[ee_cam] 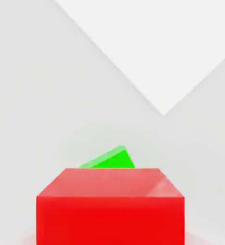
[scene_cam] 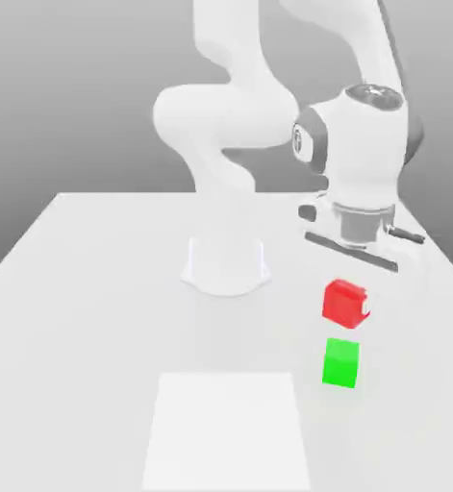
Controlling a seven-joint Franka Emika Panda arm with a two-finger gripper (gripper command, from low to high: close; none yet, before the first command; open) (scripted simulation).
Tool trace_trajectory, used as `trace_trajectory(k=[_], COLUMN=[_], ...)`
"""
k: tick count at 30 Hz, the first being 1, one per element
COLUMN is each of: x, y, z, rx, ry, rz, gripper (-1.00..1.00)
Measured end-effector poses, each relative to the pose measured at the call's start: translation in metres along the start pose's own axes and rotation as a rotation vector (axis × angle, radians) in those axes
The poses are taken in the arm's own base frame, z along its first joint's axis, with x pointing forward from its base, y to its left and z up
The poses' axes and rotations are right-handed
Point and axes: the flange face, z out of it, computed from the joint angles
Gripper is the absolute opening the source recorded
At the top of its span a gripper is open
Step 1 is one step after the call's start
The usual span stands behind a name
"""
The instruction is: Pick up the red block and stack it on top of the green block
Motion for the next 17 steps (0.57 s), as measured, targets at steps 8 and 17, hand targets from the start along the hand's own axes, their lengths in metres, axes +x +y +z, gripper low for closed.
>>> trace_trajectory(k=[8,17], x=[-0.002,0.003], y=[-0.001,0.001], z=[0.028,0.058], rx=[0.000,-0.001], ry=[-0.004,0.006], rz=[0.001,0.004], gripper=[-1.00,1.00])
